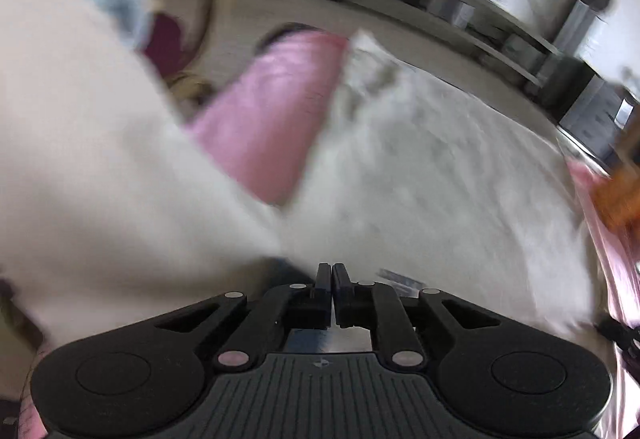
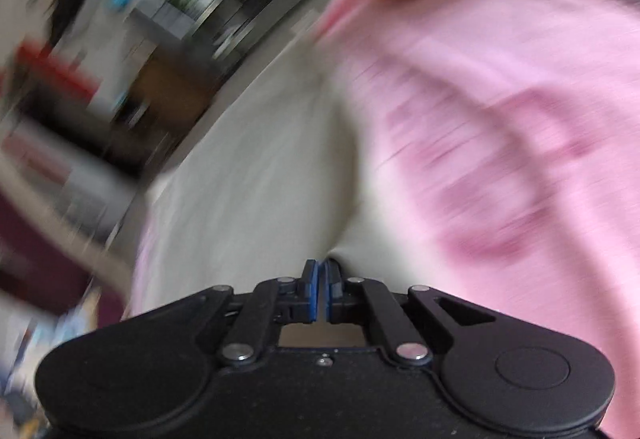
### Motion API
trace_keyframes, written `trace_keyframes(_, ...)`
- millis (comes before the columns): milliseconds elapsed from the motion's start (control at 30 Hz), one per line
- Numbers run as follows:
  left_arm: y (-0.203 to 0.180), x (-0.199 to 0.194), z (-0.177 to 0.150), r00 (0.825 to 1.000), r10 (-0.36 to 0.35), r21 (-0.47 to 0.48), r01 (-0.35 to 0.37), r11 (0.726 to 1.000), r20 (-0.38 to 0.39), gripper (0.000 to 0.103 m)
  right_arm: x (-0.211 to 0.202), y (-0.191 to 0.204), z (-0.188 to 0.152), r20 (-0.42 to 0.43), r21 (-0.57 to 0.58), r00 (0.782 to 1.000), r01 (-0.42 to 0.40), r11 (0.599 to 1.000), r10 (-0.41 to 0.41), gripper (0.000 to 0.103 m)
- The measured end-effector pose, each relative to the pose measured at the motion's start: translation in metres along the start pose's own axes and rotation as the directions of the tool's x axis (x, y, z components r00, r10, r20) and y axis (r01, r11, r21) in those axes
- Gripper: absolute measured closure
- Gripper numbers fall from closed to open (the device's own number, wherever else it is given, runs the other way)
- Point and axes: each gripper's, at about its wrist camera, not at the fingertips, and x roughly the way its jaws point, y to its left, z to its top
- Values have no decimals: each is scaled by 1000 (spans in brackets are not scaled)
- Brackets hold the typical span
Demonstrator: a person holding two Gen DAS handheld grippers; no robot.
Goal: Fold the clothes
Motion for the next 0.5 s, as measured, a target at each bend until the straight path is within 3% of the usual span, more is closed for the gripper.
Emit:
trace_keyframes(67, 3, -10, 2, 997, 72, 1, -72, 997, 29, 94, -13, -4, 3, 60, 15, 996, 71, 997, -71, 99)
trace_keyframes(167, 0, -28, 1, 998, 67, 54, -67, 996, -1, 94, -31, 2, 3, 108, 2, 981, 164, 987, -163, 93)
trace_keyframes(233, -7, -42, -4, 999, 49, 106, -46, 993, -21, 94, -45, 11, 4, 82, -37, 980, 187, 982, -183, 93)
trace_keyframes(400, -18, -77, -26, 998, -25, 235, 38, 971, -59, 88, -92, 27, -7, -43, -148, 987, 147, 978, -155, 91)
trace_keyframes(500, -19, -75, -37, 997, -13, 277, 33, 960, -71, 86, -106, 35, -23, -40, -231, 987, 143, 962, -157, 89)
